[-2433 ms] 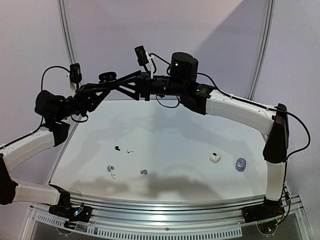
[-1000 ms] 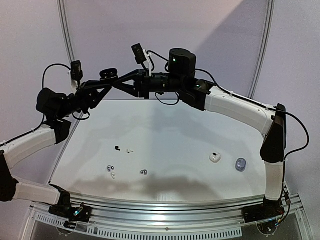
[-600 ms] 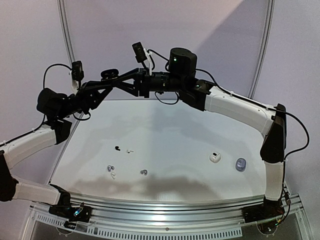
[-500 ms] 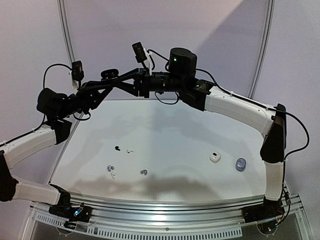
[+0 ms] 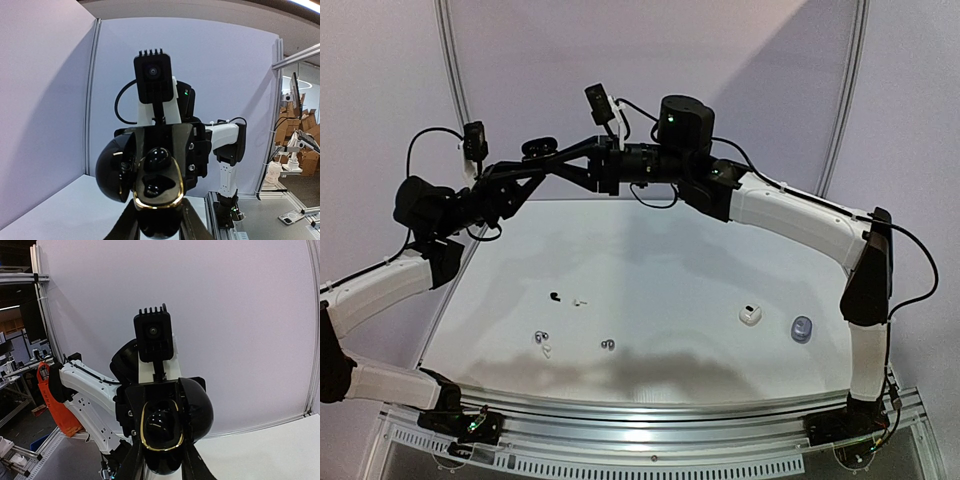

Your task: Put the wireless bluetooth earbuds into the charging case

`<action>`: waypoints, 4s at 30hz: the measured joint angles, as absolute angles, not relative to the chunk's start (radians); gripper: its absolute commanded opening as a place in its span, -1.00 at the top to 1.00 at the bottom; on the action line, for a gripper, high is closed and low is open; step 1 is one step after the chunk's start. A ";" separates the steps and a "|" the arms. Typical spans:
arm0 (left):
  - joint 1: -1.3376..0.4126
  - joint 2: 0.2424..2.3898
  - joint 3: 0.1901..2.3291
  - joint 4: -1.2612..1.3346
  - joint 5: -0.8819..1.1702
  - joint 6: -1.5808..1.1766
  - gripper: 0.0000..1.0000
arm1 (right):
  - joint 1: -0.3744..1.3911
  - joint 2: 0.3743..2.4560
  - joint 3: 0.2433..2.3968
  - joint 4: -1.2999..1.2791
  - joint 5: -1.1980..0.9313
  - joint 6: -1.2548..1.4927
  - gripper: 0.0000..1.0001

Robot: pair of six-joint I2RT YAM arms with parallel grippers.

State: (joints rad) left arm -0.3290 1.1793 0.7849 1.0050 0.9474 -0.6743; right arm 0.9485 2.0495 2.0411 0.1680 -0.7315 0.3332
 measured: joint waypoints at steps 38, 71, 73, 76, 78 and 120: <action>-0.270 1.528 1.085 -0.297 0.109 -0.626 -0.26 | 0.844 1.707 1.487 0.271 -0.279 0.207 1.00; -0.348 1.874 1.211 -0.620 0.070 -0.608 0.12 | 0.839 1.662 1.378 0.181 -0.255 0.177 1.00; -0.350 1.885 1.211 -0.619 0.070 -0.610 0.17 | 0.837 1.655 1.363 0.181 -0.252 0.177 1.00; -0.358 1.903 1.206 -0.615 0.070 -0.612 0.24 | 0.835 1.643 1.342 0.179 -0.244 0.178 1.00; -0.362 1.912 1.202 -0.612 0.068 -0.614 0.26 | 0.834 1.637 1.333 0.179 -0.241 0.178 1.00; -0.378 1.915 1.234 -0.623 0.052 -0.548 1.00 | 0.804 1.613 1.320 0.178 -0.245 0.177 1.00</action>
